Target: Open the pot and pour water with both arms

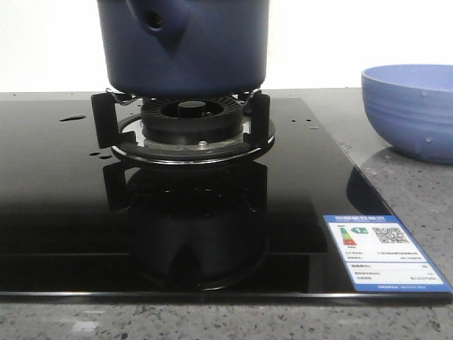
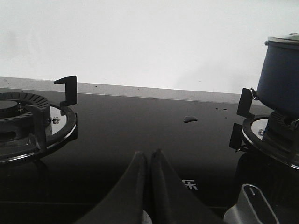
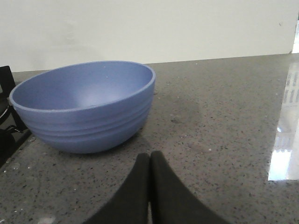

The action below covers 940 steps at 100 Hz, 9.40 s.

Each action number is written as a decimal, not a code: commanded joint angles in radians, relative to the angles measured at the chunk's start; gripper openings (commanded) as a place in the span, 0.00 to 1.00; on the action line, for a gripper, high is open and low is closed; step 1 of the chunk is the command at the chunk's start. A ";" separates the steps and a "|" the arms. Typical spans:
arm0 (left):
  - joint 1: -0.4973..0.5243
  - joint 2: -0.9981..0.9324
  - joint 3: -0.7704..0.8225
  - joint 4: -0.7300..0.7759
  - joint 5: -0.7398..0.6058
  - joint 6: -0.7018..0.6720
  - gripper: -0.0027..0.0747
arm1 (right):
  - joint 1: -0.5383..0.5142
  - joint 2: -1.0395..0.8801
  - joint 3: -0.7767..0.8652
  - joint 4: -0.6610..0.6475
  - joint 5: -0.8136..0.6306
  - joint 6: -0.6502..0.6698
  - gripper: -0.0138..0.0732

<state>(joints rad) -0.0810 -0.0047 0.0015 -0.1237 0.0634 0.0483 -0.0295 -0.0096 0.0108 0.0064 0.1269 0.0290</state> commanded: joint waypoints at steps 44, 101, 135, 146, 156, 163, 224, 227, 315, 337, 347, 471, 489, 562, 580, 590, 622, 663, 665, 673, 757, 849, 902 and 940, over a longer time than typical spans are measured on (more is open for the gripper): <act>0.002 -0.024 0.033 -0.002 -0.074 -0.010 0.01 | 0.000 -0.018 0.025 -0.012 -0.074 -0.001 0.08; 0.002 -0.024 0.033 -0.002 -0.074 -0.010 0.01 | 0.000 -0.018 0.025 -0.012 -0.076 -0.001 0.08; 0.002 -0.024 0.033 -0.192 -0.074 -0.010 0.01 | 0.000 -0.018 0.025 0.285 -0.089 -0.001 0.08; 0.002 -0.024 0.033 -0.271 -0.091 -0.010 0.01 | 0.000 -0.018 0.025 0.456 -0.098 -0.001 0.08; 0.002 -0.024 0.029 -0.454 -0.124 -0.010 0.01 | 0.000 -0.018 0.021 0.579 -0.094 -0.001 0.08; 0.002 -0.024 0.016 -0.564 -0.135 -0.010 0.01 | 0.000 -0.018 -0.006 0.581 -0.056 -0.001 0.08; 0.002 0.325 -0.611 -0.335 0.424 0.175 0.01 | 0.000 0.370 -0.622 0.373 0.402 -0.249 0.11; 0.002 0.337 -0.625 -0.353 0.424 0.200 0.01 | 0.000 0.388 -0.632 0.373 0.407 -0.249 0.11; 0.000 0.839 -0.705 -1.521 0.592 1.390 0.57 | 0.002 0.426 -0.649 0.395 0.410 -0.254 0.75; -0.006 1.045 -0.833 -1.530 0.685 1.441 0.65 | 0.002 0.426 -0.649 0.395 0.417 -0.254 0.75; -0.032 1.137 -0.893 -1.530 0.704 1.465 0.72 | 0.002 0.426 -0.649 0.395 0.419 -0.254 0.75; -0.260 1.522 -1.217 -1.532 0.637 1.598 0.50 | 0.002 0.426 -0.649 0.397 0.426 -0.254 0.75; -0.256 1.506 -1.233 -1.536 0.651 1.598 0.50 | 0.002 0.441 -0.654 0.398 0.444 -0.254 0.75; -0.079 1.375 -1.306 -1.535 0.670 1.594 0.50 | 0.002 1.194 -1.225 0.135 0.850 -0.073 0.75; -0.079 1.375 -1.306 -1.535 0.670 1.594 0.50 | -0.004 1.342 -1.233 0.098 0.849 -0.073 0.75; -0.079 1.375 -1.306 -1.535 0.670 1.594 0.50 | -0.029 1.391 -1.233 0.088 0.843 -0.073 0.75; -0.079 1.375 -1.306 -1.537 0.636 1.594 0.50 | -0.079 1.425 -1.233 0.068 0.829 -0.073 0.58; -0.079 1.375 -1.306 -1.537 0.525 1.594 0.50 | -0.079 1.427 -1.233 0.068 0.839 -0.074 0.14; -0.079 1.375 -1.306 -1.537 0.523 1.594 0.50 | -0.079 1.427 -1.233 0.068 0.838 -0.074 0.12; -0.077 1.375 -1.306 -1.537 0.519 1.594 0.50 | -0.079 1.427 -1.233 0.068 0.840 -0.074 0.09; -0.077 1.375 -1.306 -1.537 0.171 1.594 0.50 | -0.036 1.443 -1.588 0.237 0.949 -0.131 0.10; -0.077 1.375 -1.306 -1.537 0.009 1.594 0.50 | 0.423 1.798 -2.094 0.234 0.554 -0.209 0.10; -0.077 1.375 -1.306 -1.537 0.003 1.594 0.50 | 0.496 1.589 -1.448 0.229 -0.386 -0.313 0.10; -0.077 1.375 -1.306 -1.537 0.003 1.594 0.50 | 0.541 1.544 -1.209 0.177 -0.784 -0.311 0.10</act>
<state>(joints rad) -0.1588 1.4142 -1.2646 -1.6456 0.0564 1.6500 0.5071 1.5904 -1.1947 0.1997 -0.4764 -0.2787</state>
